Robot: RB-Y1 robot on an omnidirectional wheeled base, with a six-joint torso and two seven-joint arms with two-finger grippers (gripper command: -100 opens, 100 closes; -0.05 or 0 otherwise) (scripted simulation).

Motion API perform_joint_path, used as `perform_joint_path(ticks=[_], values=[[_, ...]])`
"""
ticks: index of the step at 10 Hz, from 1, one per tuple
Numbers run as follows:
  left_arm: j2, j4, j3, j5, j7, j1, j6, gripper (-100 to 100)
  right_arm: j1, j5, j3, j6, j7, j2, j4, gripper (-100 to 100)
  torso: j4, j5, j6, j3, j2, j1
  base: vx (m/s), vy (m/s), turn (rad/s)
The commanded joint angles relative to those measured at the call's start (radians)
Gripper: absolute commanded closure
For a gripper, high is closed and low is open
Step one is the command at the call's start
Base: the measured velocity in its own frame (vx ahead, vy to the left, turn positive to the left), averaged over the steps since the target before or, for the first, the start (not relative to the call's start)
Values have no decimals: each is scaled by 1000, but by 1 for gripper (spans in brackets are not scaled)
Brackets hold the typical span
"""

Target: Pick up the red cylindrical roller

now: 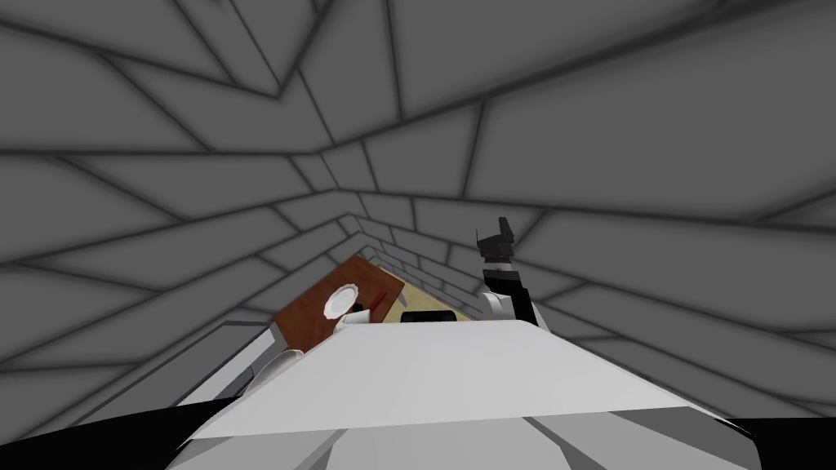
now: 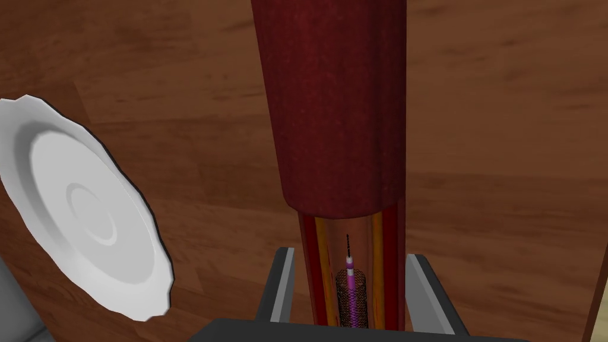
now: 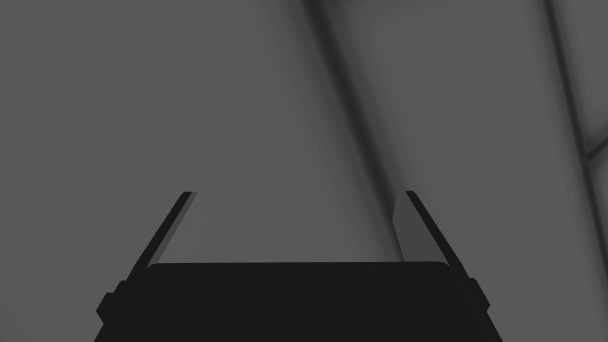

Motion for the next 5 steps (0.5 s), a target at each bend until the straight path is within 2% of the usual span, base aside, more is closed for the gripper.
perform_joint_path(ticks=[1,3,4,5], values=[[6,-9,7,18,-34,-10,15,100,0,0,0,0,0,0,0,0,0,0,0,0,0,0,-28,-38,65],[13,-13,16,36,-71,-27,32,100,0,0,0,0,0,0,0,0,0,-1,0,0,0,-1,-24,-45,67],[12,-2,14,29,-55,-26,20,100,0,0,0,0,0,0,0,0,0,-1,0,0,0,-2,-11,-21,16],[13,0,15,30,-59,-26,21,0,0,0,0,0,0,0,0,0,0,-1,0,0,0,-1,0,0,0]])
